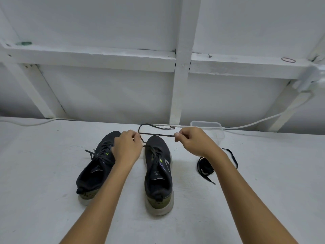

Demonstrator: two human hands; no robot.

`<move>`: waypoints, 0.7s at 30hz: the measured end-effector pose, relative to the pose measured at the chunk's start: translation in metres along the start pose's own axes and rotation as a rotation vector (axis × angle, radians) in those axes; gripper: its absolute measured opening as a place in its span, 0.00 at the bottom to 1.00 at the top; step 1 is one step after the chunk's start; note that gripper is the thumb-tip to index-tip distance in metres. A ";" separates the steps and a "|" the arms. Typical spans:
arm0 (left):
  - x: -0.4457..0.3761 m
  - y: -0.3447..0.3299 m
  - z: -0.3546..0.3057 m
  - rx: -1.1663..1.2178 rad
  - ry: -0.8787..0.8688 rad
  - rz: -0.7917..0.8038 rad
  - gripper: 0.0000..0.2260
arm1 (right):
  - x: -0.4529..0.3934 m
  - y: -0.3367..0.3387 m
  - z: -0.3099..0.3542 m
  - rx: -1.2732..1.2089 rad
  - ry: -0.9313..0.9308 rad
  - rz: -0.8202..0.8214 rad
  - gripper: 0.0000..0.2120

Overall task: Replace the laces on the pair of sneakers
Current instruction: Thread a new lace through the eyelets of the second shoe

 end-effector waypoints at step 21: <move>-0.012 0.015 -0.002 0.044 -0.187 -0.026 0.08 | -0.002 -0.011 0.011 -0.001 0.017 0.041 0.14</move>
Point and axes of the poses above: each hand's wrist, its own x-axis away from the middle knuckle, its own y-axis out of the back of the hand, z = x × y, the point moved 2 cm from there along -x, towards the middle knuckle, and after that the axes turned 9 degrees about x, right-handed, at the moved point
